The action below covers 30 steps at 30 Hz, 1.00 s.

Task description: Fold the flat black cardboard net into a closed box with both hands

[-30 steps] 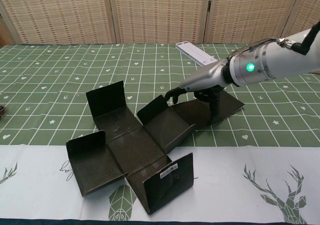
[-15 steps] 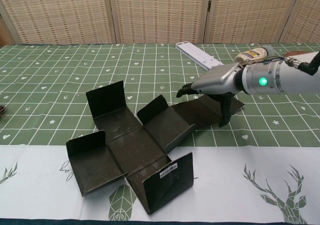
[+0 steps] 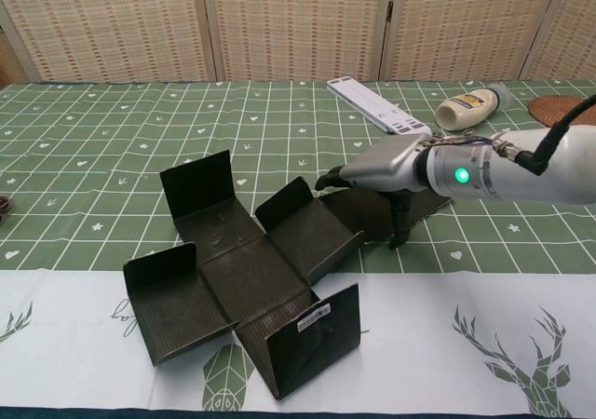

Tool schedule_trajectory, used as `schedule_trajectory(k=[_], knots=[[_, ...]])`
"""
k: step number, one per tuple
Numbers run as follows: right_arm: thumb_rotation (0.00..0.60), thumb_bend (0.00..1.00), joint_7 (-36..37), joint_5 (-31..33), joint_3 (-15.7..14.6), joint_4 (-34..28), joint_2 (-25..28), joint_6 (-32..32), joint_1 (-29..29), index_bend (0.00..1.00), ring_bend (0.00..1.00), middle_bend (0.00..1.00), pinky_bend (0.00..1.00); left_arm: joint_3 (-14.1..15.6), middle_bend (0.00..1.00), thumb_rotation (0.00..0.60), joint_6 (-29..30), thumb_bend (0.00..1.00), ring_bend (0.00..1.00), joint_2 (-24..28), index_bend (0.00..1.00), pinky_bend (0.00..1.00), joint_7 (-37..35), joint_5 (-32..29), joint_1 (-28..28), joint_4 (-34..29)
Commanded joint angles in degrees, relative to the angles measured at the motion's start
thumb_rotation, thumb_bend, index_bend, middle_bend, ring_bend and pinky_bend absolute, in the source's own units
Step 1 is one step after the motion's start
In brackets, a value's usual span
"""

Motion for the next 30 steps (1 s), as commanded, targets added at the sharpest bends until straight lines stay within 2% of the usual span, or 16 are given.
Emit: schedule_trajectory(k=[1, 5, 9, 18, 23, 30], knots=[[0.600, 0.03, 0.10, 0.29, 0.04, 0.58, -0.34, -0.63, 0.14, 0.00, 0.71, 0.08, 1.00, 0.00, 0.13, 0.600, 0.05, 0.06, 0.19, 0.03, 0.15, 0.43, -0.04, -0.02, 0.06, 0.03], [0.600, 0.11, 0.35, 0.44, 0.14, 1.21, -0.58, -1.20, 0.29, 0.01, 0.71, 0.16, 1.00, -0.04, 0.13, 0.600, 0.00, 0.06, 0.19, 0.05, 0.15, 0.43, -0.08, 0.06, 0.01, 0.18], [0.600, 0.19, 1.12, 0.02, 0.74, 1.48, -0.41, -0.56, 0.04, 0.14, 0.74, 0.27, 1.00, -0.43, 0.13, 0.600, -0.49, 0.06, 0.20, 0.01, 0.15, 0.43, -0.14, 0.83, -0.82, 0.69], [0.600, 0.20, 6.03, -1.83, 2.79, 2.41, 0.58, 2.11, -2.96, 0.20, 0.75, 0.32, 1.00, -2.86, 0.13, 0.600, -3.86, 0.06, 0.21, -1.65, 0.18, 0.43, 1.13, 4.55, -6.63, 3.61], [0.600, 0.20, 7.70, -2.94, 3.38, 3.62, 0.50, 3.85, -4.90, 0.23, 0.76, 0.35, 1.00, -4.53, 0.13, 0.600, -8.00, 0.06, 0.23, -5.43, 0.22, 0.43, 0.33, 6.24, -12.00, 7.82], [0.600, 0.22, 9.00, -3.62, 4.52, 3.98, 0.55, 5.35, -6.84, 0.27, 0.78, 0.40, 1.00, -4.48, 0.14, 0.600, -13.76, 0.06, 0.26, -12.61, 0.22, 0.43, 1.43, 8.92, -18.97, 17.50]])
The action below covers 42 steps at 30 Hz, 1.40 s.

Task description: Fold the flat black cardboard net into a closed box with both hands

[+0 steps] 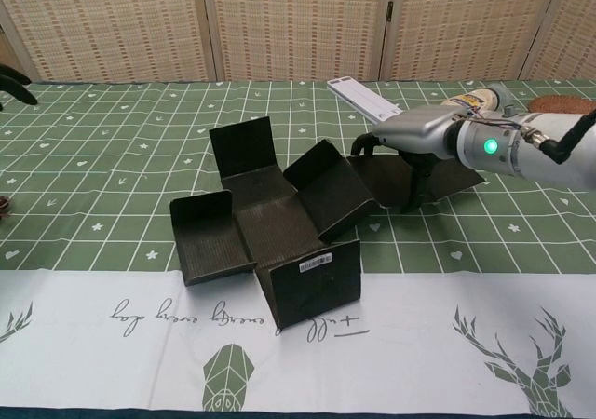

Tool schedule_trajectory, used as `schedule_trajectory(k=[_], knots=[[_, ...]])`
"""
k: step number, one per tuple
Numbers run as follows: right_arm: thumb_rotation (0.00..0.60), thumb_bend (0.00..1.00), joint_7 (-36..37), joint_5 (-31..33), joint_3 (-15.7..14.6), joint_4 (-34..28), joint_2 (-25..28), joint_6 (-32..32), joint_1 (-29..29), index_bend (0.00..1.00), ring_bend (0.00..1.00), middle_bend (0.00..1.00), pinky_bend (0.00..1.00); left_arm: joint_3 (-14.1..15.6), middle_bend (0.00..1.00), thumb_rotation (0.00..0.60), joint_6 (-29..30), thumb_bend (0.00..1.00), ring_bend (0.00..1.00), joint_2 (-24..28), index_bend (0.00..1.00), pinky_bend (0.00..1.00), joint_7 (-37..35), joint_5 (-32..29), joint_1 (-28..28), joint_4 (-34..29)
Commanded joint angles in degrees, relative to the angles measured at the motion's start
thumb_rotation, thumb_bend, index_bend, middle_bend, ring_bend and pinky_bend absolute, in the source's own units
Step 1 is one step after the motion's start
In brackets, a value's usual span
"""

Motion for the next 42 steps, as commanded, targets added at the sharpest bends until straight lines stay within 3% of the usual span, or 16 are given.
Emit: schedule_trajectory(k=[1, 13, 24, 39, 42], knots=[[0.600, 0.23, 0.57, -0.35, 0.43, -0.04, 0.12, 0.19, -0.61, 0.28, 0.78, 0.40, 1.00, 0.15, 0.14, 0.600, -2.98, 0.06, 0.27, -4.75, 0.21, 0.43, 1.01, 2.25, -4.02, 6.17], [0.600, 0.25, 4.32, -13.36, -0.06, 2.72, -2.29, 9.07, -5.83, 0.28, 0.78, 0.40, 1.00, 0.18, 0.08, 0.600, -5.94, 0.06, 0.19, -15.86, 0.00, 0.43, 0.88, 0.44, -8.64, 19.47], [0.600, 0.25, 6.55, -18.78, 1.43, 4.20, -3.61, 11.09, -8.37, 0.28, 0.78, 0.40, 1.00, 2.07, 0.01, 0.600, -5.83, 0.06, 0.14, -22.97, 0.00, 0.34, -1.05, 0.92, -10.48, 27.23], [0.600, 0.26, 5.96, -21.21, 3.62, 2.79, -3.41, 10.32, -9.54, 0.28, 0.78, 0.40, 1.00, 1.68, 0.00, 0.600, -5.09, 0.06, 0.14, -31.78, 0.00, 0.32, -3.66, 0.28, -13.37, 35.90], [0.600, 0.26, 5.80, -21.56, 4.07, 2.52, -3.34, 10.33, -9.70, 0.28, 0.78, 0.40, 1.00, 1.49, 0.00, 0.600, -5.14, 0.06, 0.18, -33.23, 0.00, 0.32, -5.17, 0.23, -14.17, 36.47]])
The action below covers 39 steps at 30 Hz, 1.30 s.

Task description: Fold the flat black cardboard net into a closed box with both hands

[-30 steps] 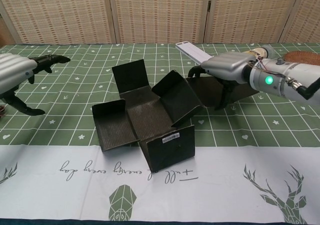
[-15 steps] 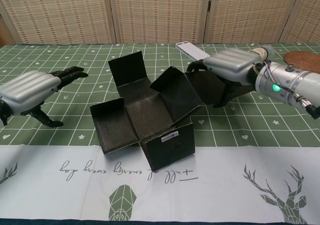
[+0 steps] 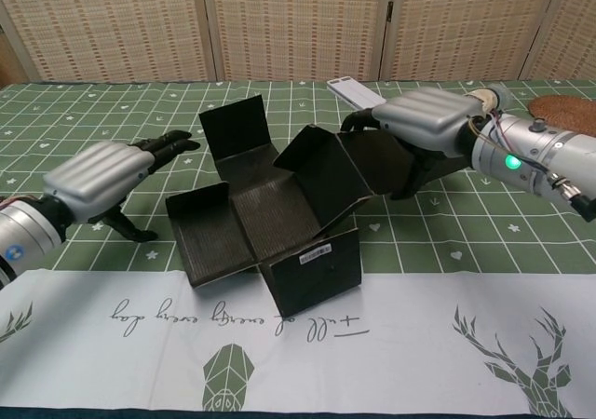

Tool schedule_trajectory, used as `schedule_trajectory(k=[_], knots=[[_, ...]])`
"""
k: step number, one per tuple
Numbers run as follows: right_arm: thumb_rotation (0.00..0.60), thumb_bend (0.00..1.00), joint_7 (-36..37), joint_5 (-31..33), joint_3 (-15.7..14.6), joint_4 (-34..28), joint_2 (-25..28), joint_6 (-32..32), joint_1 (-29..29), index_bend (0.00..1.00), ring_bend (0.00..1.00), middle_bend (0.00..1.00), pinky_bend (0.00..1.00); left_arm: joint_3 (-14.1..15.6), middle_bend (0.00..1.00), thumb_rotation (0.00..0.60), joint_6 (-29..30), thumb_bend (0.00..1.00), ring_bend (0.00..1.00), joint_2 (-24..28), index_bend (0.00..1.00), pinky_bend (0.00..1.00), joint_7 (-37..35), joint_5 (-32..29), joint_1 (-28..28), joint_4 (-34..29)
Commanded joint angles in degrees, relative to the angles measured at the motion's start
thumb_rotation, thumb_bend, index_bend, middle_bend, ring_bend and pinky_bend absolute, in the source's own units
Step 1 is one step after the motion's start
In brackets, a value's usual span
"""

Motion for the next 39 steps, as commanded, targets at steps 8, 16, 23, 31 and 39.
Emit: schedule_trajectory(k=[8, 16, 23, 31, 39], knots=[[0.600, 0.26, -0.72, -0.05, 1.55, -0.29, 0.18, -0.96, -0.03, 0.28, 0.78, 0.40, 1.00, -0.69, 0.00, 0.600, 2.02, 0.06, 0.45, -3.12, 0.00, 0.48, -7.43, 0.17, -1.70, -0.15], [0.600, 0.27, -0.54, -0.51, 2.02, -0.27, 0.42, -3.18, 0.57, 0.28, 0.78, 0.40, 1.00, -0.72, 0.00, 0.600, 3.11, 0.06, 0.46, -2.70, 0.00, 0.51, -9.12, 0.57, -2.52, -2.97], [0.600, 0.27, -0.92, -1.47, 2.23, -1.59, 2.87, -7.79, 2.95, 0.28, 0.78, 0.40, 1.00, -0.31, 0.00, 0.600, 3.47, 0.06, 0.46, -0.25, 0.00, 0.52, -13.04, 1.09, -2.79, -8.82], [0.600, 0.28, -1.29, -3.16, 2.05, -3.33, 6.21, -13.63, 6.54, 0.28, 0.78, 0.40, 1.00, 0.68, 0.00, 0.600, 1.73, 0.06, 0.46, 3.48, 0.00, 0.53, -18.25, 2.24, -4.10, -15.34], [0.600, 0.28, -1.40, -5.25, 1.06, -3.21, 7.54, -17.04, 9.01, 0.28, 0.78, 0.40, 1.00, 0.79, 0.00, 0.600, -1.34, 0.06, 0.45, 4.70, 0.00, 0.54, -23.21, 0.78, -4.83, -17.29]])
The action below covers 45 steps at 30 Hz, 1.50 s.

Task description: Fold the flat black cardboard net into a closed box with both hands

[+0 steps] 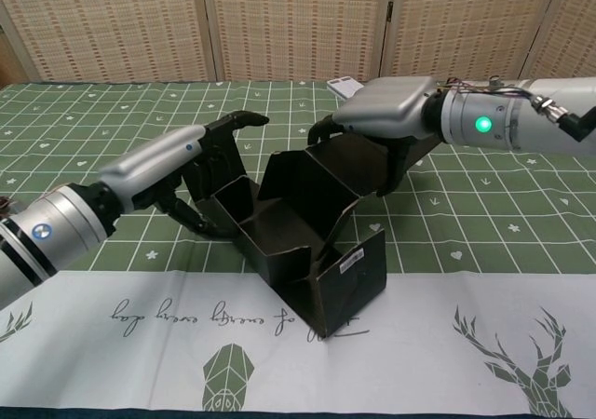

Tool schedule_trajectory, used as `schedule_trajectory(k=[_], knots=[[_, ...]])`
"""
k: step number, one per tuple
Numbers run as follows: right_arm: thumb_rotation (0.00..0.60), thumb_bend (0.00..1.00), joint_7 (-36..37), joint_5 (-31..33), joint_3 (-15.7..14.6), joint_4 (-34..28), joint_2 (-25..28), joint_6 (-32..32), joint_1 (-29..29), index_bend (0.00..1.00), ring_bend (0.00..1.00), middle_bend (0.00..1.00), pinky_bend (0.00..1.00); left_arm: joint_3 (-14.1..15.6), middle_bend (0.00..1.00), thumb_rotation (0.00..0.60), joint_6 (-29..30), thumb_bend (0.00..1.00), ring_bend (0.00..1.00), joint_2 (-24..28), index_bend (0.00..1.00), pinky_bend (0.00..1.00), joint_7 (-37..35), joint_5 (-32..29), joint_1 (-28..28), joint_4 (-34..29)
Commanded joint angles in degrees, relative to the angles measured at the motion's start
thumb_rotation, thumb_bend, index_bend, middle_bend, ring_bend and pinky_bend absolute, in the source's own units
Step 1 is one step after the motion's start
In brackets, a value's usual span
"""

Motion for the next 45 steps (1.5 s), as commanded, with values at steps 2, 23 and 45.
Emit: schedule_trajectory(k=[2, 23, 45], knots=[[0.600, 0.28, 0.60, -1.33, -0.59, -0.04, 0.49, -0.99, 0.79, 0.28, 0.78, 0.40, 1.00, -0.12, 0.00, 0.600, -2.09, 0.06, 0.44, 0.51, 0.00, 0.54, -2.85, -0.98, -0.75, -0.41], [0.600, 0.29, 4.88, -13.26, -4.74, 0.59, 2.18, 0.12, 3.00, 0.30, 0.79, 0.41, 1.00, 0.26, 0.00, 0.600, -10.98, 0.06, 0.49, 4.57, 0.02, 0.74, -12.14, -4.56, -2.64, -5.64], [0.600, 0.29, 6.06, -21.65, -6.57, 3.90, 1.06, 3.75, 5.15, 0.31, 0.80, 0.42, 1.00, 2.67, 0.04, 0.600, -15.31, 0.06, 0.55, 8.25, 0.07, 0.79, -26.84, -2.13, -4.91, -9.40]])
